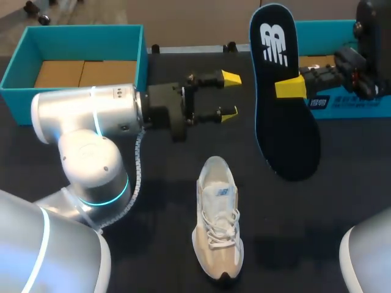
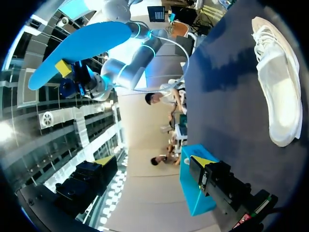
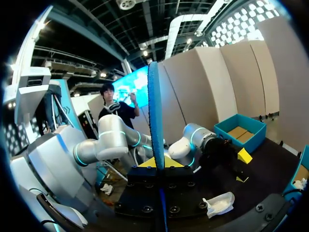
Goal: Take the shoe out of the shoebox, open the shoe tongue, remove and reinsert the insole, then place the shoe into the shoebox
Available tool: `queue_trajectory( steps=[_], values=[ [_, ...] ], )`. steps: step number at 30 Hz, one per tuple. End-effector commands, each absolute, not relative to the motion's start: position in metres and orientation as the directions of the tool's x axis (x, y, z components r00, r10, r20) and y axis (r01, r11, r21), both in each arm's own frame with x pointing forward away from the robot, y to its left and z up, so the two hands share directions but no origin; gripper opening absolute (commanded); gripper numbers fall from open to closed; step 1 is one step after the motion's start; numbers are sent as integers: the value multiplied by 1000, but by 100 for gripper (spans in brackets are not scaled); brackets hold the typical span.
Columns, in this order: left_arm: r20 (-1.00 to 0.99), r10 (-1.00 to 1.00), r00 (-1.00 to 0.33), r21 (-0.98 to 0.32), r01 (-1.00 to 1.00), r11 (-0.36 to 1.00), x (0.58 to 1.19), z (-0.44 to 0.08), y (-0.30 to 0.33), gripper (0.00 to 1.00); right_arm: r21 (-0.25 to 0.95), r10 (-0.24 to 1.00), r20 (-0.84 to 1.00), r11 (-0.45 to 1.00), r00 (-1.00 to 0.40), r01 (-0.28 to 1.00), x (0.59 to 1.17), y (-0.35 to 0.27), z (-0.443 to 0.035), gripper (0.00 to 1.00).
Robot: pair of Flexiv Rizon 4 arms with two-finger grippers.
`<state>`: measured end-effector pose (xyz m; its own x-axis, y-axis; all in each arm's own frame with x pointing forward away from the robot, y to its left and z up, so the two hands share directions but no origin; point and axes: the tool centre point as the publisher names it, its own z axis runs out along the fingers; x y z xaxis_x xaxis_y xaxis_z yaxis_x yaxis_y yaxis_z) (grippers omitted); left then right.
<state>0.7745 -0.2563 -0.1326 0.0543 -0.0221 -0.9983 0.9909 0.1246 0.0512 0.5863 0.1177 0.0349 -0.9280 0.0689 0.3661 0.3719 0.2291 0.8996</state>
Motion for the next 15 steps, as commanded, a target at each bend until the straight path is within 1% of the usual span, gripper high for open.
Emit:
queue_trajectory(
  steps=[1, 6, 11, 13, 15],
  values=[
    [-998, -35, 60, 56, 992, 112, 776, -131, -249, 100, 882, 38, 415, 226, -909, 413, 599, 121, 28, 0],
    [-997, -1, 72, 71, 993, 95, 775, -123, -242, 100, 842, -30, 511, 221, -859, 493, 627, 116, 11, 0],
    [-997, 21, 78, 80, 995, 61, 773, -116, -233, 100, 800, -19, 570, 239, -822, 549, 664, 106, -5, 0],
    [-996, 37, 86, 88, 995, 54, 773, -115, -231, 100, 785, -16, 599, 205, -800, 584, 679, 100, -14, 0],
    [-996, 37, 86, 88, 995, 54, 773, -115, -231, 100, 785, -16, 599, 205, -800, 584, 679, 100, -14, 0]
  ],
)
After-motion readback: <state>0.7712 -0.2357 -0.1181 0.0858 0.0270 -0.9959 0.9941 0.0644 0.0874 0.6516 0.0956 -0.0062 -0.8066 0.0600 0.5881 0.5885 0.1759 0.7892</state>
